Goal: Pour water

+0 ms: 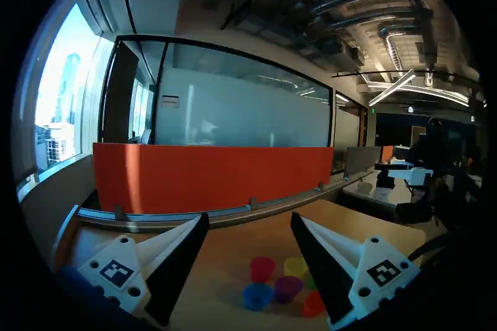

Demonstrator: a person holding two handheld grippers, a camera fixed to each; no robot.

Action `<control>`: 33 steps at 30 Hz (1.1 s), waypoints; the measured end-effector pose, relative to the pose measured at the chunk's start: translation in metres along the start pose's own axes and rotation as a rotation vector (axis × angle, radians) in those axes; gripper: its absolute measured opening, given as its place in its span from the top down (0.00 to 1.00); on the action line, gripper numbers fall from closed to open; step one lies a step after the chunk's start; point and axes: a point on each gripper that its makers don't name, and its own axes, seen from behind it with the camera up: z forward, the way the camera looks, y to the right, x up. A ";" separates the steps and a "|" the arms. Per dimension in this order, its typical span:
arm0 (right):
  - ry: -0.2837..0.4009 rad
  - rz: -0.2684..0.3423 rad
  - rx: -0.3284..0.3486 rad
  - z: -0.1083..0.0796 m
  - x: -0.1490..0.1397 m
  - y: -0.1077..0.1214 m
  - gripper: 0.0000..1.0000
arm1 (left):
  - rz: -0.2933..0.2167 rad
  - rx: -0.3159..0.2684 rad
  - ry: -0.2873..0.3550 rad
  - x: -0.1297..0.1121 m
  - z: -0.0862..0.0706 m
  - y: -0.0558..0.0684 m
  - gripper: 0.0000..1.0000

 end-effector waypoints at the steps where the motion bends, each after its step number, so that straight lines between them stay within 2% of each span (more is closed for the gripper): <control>1: -0.007 0.001 0.006 0.000 0.000 -0.001 0.01 | 0.003 -0.007 -0.006 -0.001 0.000 0.001 0.02; 11: -0.094 0.006 0.077 0.001 -0.013 -0.005 0.01 | 0.016 -0.114 -0.072 -0.015 0.009 0.017 0.02; 17: -0.162 -0.043 0.112 0.002 -0.031 -0.008 0.01 | 0.048 -0.147 -0.107 -0.025 0.016 0.015 0.02; 26: -0.278 -0.133 0.152 0.001 -0.073 -0.013 0.01 | 0.113 -0.180 -0.181 -0.059 0.024 0.015 0.02; 33: -0.328 -0.156 0.182 0.004 -0.105 -0.021 0.00 | 0.131 -0.203 -0.241 -0.093 0.031 0.016 0.02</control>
